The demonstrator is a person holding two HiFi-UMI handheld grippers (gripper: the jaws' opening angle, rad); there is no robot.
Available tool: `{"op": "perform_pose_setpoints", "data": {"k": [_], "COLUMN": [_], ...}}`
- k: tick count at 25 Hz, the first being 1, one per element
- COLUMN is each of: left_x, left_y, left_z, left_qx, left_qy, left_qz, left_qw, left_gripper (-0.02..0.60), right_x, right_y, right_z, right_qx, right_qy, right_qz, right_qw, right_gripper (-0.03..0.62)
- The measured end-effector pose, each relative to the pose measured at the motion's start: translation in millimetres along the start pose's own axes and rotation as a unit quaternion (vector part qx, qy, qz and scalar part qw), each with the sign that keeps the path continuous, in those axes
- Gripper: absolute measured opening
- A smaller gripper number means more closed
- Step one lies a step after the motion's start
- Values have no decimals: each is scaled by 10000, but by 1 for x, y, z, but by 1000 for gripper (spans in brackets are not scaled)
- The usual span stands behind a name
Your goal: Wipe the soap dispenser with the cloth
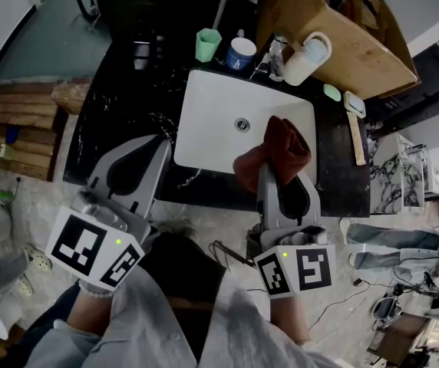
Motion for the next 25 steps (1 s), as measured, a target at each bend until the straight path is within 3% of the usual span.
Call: {"op": "perform_pose_setpoints", "data": {"k": [25], "left_x": [2], "left_y": [0], "left_z": [1], "left_qx": [14], "left_qy": [-2], "left_qz": [3], "left_qw": [10000], "left_gripper": [3], "right_x": [1], "right_y": [0], "right_z": [-1], "right_qx": [-91], "right_qy": [-15], "right_qz": [12], "right_qw": [10000], "right_gripper": [78]}}
Point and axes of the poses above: the fingertips, and each gripper's own axes: y forward along the fingers, x to its right, z out of its top, the point moved 10 cm from there along -y, backward along the fingers, and after that the axes turned 7 degrees about z, right-handed, at the moved point
